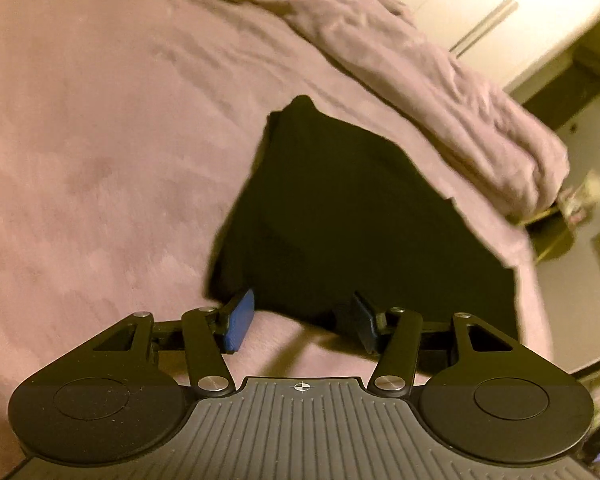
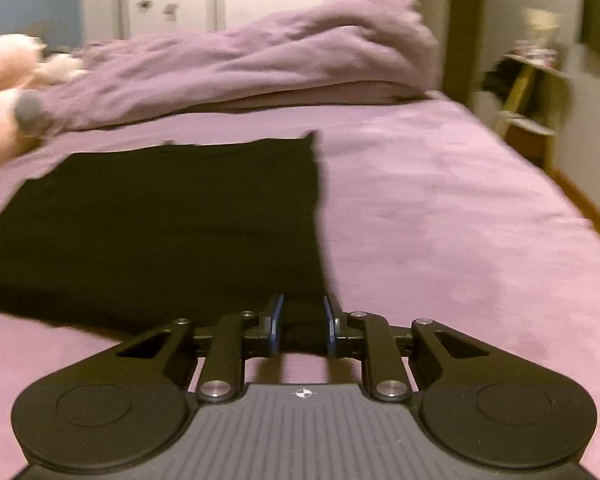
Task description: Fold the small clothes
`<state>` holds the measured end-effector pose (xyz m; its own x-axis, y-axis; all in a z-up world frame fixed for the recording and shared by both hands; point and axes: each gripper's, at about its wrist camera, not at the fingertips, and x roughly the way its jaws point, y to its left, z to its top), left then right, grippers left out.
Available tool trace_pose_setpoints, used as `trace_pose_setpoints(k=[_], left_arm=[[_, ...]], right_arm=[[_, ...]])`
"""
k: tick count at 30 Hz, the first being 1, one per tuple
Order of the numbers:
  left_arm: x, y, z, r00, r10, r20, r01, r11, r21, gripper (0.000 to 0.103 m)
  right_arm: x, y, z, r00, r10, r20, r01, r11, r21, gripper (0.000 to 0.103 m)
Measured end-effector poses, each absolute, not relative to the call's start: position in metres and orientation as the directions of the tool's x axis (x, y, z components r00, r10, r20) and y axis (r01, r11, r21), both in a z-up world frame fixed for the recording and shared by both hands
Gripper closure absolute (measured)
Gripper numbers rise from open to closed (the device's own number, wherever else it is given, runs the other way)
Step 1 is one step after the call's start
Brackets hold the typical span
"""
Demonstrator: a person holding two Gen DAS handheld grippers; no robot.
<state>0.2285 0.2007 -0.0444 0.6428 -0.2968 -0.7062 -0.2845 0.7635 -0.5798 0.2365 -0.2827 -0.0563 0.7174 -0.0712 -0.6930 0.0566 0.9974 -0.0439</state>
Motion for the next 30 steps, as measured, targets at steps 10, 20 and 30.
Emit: trace_pose_setpoints(k=[10, 20, 30], left_arm=[[0.244, 0.214, -0.084, 0.639, -0.45, -0.624, -0.357, 0.546, -0.758, 0.051], [0.26, 0.229, -0.073, 0.695, -0.422, -0.582, -0.345, 0.514, -0.785, 0.052], [0.289, 0.236, -0.095, 0.703, -0.42, -0.574, -0.393, 0.443, -0.806, 0.068]], right_arm=[[0.219, -0.268, -0.037, 0.732, 0.092, -0.675, -0.029, 0.994, 0.103, 0.078], [0.221, -0.23, -0.038, 0.714, 0.159, -0.681, -0.118, 0.987, 0.107, 0.078], [0.223, -0.192, -0.043, 0.721, 0.215, -0.658, -0.183, 0.976, 0.118, 0.078]])
